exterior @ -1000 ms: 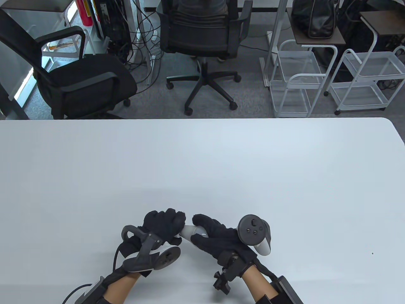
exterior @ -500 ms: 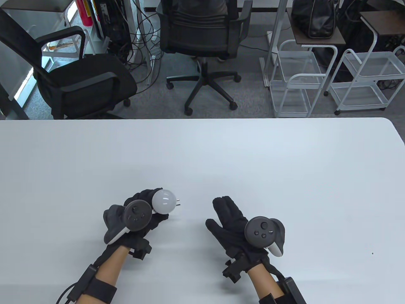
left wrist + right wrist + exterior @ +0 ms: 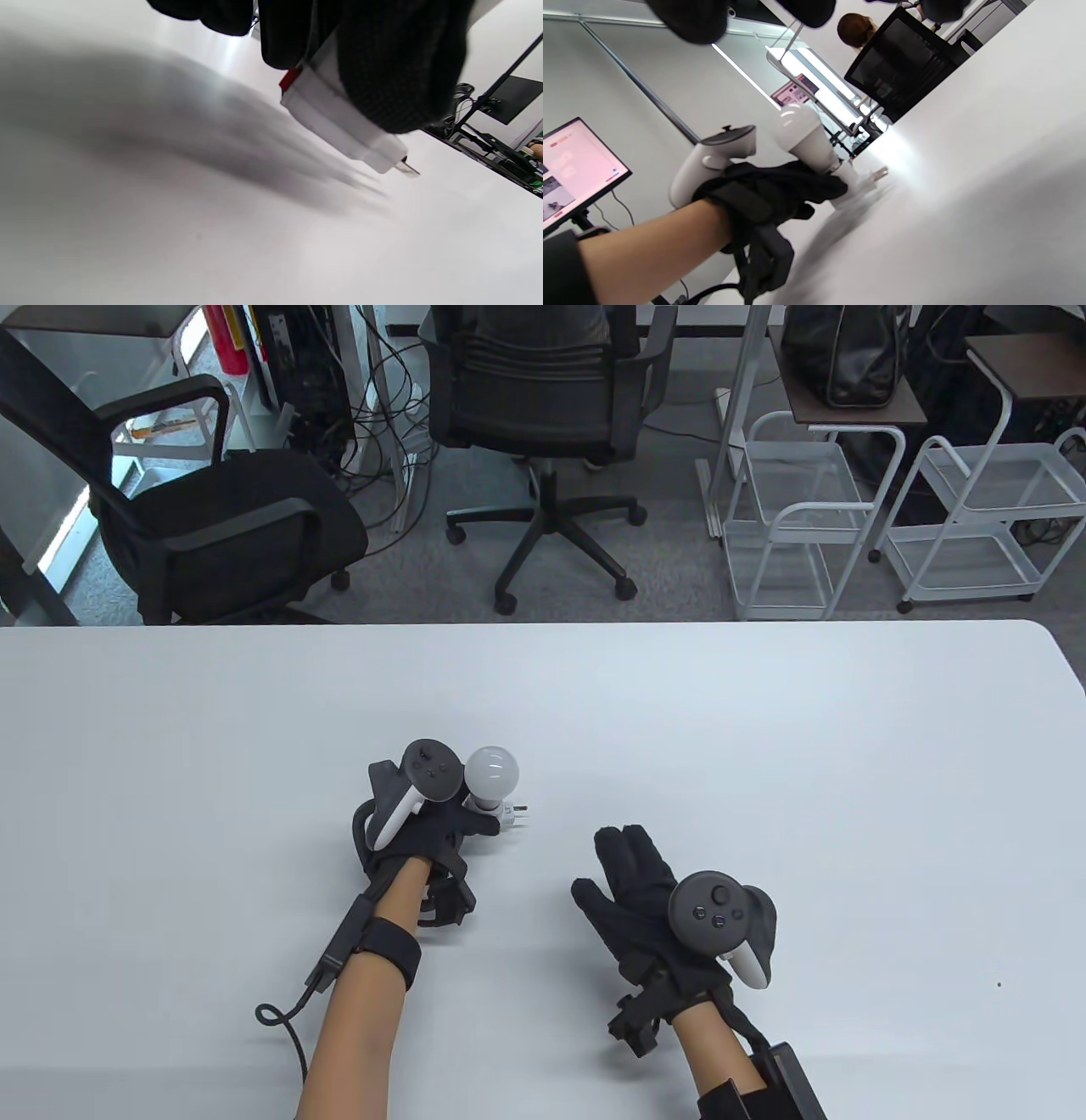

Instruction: Screw light bulb into light bulb socket (Screw with right hand)

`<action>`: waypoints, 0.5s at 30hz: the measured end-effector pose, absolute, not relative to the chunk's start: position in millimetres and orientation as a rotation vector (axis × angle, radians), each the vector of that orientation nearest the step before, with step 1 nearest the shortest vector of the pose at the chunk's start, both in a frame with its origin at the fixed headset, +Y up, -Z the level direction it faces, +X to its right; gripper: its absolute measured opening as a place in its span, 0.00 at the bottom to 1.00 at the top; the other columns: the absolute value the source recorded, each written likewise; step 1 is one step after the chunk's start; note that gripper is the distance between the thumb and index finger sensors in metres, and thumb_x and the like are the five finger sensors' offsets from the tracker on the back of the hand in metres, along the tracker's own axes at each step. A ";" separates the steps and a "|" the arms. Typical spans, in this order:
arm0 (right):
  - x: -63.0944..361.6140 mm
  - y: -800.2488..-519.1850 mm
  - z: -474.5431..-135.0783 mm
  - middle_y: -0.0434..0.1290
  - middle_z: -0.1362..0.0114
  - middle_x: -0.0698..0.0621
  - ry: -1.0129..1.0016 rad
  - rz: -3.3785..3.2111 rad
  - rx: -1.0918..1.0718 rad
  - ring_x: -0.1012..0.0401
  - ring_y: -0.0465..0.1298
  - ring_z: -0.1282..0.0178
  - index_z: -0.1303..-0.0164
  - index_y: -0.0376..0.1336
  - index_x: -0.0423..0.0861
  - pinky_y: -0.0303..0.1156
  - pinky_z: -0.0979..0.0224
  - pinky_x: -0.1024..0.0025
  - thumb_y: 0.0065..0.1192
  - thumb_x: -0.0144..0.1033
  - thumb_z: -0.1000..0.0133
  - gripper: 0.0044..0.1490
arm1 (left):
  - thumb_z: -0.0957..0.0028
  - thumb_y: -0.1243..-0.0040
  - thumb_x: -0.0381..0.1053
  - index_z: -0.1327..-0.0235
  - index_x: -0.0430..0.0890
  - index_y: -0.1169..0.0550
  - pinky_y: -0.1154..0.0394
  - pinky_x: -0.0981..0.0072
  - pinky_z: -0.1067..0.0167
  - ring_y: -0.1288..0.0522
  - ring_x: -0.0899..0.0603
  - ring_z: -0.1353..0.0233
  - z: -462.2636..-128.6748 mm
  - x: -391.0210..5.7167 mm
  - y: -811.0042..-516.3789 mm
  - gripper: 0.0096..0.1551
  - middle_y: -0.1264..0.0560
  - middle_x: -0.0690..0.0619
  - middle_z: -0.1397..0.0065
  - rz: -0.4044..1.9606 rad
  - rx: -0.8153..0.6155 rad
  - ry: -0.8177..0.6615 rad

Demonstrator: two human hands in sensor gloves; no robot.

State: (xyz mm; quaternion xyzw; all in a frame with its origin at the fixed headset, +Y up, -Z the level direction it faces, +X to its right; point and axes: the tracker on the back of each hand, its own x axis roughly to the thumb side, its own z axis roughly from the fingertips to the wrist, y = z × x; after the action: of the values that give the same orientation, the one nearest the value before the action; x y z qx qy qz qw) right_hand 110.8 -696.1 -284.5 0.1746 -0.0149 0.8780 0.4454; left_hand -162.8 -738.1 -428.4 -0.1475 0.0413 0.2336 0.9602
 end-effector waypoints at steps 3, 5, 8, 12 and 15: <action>111.8 -696.8 -285.3 0.40 0.21 0.20 -0.034 2.180 0.418 0.19 0.46 0.29 0.18 0.42 0.33 0.43 0.39 0.17 0.47 0.48 0.32 0.43 | 0.53 0.26 0.58 0.20 0.60 0.31 0.55 0.46 0.13 0.55 0.40 0.08 -431.4 -166.0 -748.2 0.44 0.44 0.58 0.08 0.471 -0.323 0.101; 111.9 -696.2 -285.0 0.40 0.21 0.20 -0.035 2.186 0.409 0.19 0.46 0.29 0.18 0.42 0.33 0.43 0.39 0.17 0.47 0.48 0.32 0.43 | 0.54 0.26 0.57 0.19 0.60 0.31 0.54 0.46 0.13 0.55 0.40 0.08 -431.7 -168.6 -752.4 0.46 0.44 0.58 0.07 0.459 -0.331 0.105; 111.2 -696.8 -285.8 0.40 0.21 0.20 -0.035 2.227 0.378 0.19 0.46 0.29 0.18 0.42 0.33 0.45 0.39 0.18 0.47 0.47 0.32 0.43 | 0.53 0.26 0.57 0.18 0.62 0.32 0.55 0.46 0.13 0.54 0.41 0.08 -433.0 -173.0 -753.5 0.46 0.43 0.61 0.08 0.499 -0.353 0.101; 110.4 -700.8 -286.3 0.41 0.21 0.20 -0.001 2.336 0.338 0.19 0.45 0.29 0.17 0.42 0.34 0.45 0.39 0.18 0.48 0.48 0.32 0.43 | 0.53 0.27 0.59 0.10 0.60 0.44 0.58 0.45 0.13 0.60 0.39 0.08 -433.6 -178.3 -742.7 0.58 0.51 0.58 0.05 0.475 -0.397 0.063; 109.5 -702.0 -286.4 0.41 0.21 0.20 0.009 2.355 0.339 0.19 0.44 0.29 0.17 0.43 0.35 0.43 0.39 0.17 0.49 0.47 0.32 0.43 | 0.48 0.32 0.63 0.10 0.60 0.48 0.60 0.45 0.15 0.63 0.37 0.09 -427.1 -187.4 -731.8 0.56 0.56 0.55 0.04 0.440 -0.362 0.008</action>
State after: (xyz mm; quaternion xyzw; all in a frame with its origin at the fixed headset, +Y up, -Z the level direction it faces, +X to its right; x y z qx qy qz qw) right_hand 109.5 -702.0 -286.4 0.1324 0.0034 0.9187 0.3720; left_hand -187.4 -731.8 -427.1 -0.1787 0.0038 0.2170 0.9597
